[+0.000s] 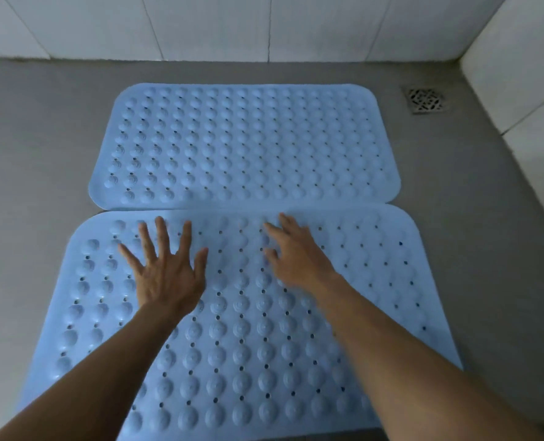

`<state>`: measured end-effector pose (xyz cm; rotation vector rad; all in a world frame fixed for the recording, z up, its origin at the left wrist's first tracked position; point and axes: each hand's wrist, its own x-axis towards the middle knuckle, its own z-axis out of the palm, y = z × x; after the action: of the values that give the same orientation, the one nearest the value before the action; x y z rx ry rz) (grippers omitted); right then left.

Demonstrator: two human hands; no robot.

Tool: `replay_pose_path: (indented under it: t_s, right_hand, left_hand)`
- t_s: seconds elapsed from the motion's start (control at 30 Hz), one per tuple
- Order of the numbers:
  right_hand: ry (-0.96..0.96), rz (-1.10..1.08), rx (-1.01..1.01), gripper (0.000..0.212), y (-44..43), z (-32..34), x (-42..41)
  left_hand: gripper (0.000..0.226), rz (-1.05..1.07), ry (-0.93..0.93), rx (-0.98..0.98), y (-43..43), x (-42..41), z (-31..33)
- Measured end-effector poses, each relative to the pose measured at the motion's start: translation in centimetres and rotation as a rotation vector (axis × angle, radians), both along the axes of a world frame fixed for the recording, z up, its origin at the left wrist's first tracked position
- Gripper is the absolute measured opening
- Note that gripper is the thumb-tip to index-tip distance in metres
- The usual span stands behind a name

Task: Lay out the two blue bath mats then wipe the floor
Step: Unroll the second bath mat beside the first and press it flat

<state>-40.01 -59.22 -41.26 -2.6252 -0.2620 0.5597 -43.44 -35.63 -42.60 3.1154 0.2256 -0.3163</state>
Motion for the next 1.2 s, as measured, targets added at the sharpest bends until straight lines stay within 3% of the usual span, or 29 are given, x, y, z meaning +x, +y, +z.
replay_pose_path:
  t_s: [0.2,0.37,0.8,1.2]
  right_hand:
    - [-0.007,-0.227,-0.371,0.076,-12.0,-2.4,-0.6]
    - [-0.028,-0.282,-0.334,0.081,-15.4,-3.9,-1.0]
    - [-0.152,-0.258,-0.288,0.061,-16.7,-5.2,-1.0]
    - [-0.092,-0.21,-0.299,0.057,-16.9,-4.9,-0.8]
  left_hand:
    - [0.064,-0.307,-0.017,-0.151,-11.6,1.0,-1.5]
    - [0.06,-0.468,0.037,-0.234,-19.0,2.9,-2.3]
    - [0.064,-0.344,0.034,-0.137,-22.2,3.1,-3.4]
    - [0.063,-0.365,0.083,-0.137,-22.2,3.5,-2.8]
